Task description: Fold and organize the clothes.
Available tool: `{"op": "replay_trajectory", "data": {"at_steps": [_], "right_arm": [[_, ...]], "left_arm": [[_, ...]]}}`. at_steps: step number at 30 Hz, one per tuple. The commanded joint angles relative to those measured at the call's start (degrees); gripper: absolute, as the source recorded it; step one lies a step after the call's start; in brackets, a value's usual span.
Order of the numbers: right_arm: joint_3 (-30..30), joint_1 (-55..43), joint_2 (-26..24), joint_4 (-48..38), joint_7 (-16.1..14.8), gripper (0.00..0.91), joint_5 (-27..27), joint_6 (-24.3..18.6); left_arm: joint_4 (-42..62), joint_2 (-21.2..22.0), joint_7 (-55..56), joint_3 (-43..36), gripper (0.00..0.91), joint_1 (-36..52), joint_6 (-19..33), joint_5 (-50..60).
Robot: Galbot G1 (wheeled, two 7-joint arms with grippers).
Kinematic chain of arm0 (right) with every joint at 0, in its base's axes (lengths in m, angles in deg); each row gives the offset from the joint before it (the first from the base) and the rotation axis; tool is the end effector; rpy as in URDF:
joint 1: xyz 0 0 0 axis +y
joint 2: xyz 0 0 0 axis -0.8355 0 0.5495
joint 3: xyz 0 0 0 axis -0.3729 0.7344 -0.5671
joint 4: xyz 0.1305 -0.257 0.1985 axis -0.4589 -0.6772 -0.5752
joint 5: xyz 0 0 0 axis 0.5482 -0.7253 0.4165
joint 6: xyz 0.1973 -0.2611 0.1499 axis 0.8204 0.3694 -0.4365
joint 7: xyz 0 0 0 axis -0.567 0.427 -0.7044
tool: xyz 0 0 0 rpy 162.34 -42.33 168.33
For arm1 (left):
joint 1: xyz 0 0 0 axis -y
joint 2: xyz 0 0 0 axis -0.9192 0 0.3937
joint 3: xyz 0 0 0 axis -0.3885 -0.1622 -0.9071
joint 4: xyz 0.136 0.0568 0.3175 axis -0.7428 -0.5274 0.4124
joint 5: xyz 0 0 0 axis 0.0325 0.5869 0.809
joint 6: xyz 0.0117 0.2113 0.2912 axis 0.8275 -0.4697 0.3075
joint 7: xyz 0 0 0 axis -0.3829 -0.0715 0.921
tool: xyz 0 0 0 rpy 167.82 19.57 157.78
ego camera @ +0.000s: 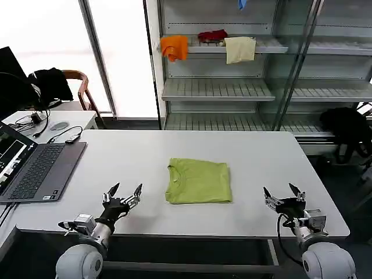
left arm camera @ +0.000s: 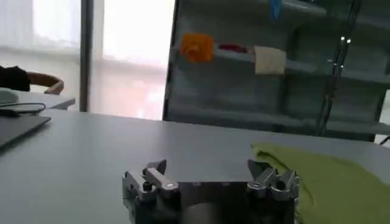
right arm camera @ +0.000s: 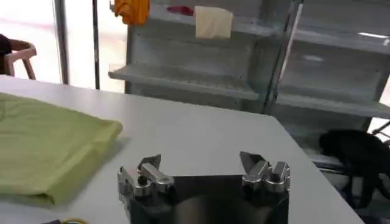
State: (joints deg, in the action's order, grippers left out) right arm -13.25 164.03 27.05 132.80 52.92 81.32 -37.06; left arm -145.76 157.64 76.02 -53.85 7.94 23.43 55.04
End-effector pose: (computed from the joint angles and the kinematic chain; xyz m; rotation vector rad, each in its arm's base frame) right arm 0.2519 -0.1076 -0.2300 0.0563 -2.8605 0.2129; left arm 0.2666 0.0687 -0.2785 -0.2621 -2.9168 0.1976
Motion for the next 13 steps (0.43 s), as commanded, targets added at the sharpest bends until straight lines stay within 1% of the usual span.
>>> {"op": "replay_trajectory", "data": {"at_steps": [1,10,12,13], "right_arm": [[-0.31,-1.35,0.69,-0.82,-2.18,0.907,3.21,-1.99],[0.29,-1.01,1.76,-0.10,-2.18,0.907,2.68,-1.71],[0.74,-0.90,2.24,0.46,0.01,0.907,2.13,0.04],[1.07,-0.77,2.65,0.62,0.94,0.907,1.72,0.24]], "left_arm": [[-0.19,0.75,-0.57,-0.22,0.907,-0.42,0.59,-0.36],[-0.92,0.42,-0.24,0.37,0.907,-0.90,0.94,0.06],[-1.12,0.42,-0.02,0.36,0.907,-1.16,1.23,-0.21],[-1.11,0.40,0.11,0.29,0.907,-1.25,1.74,-0.31]]}}
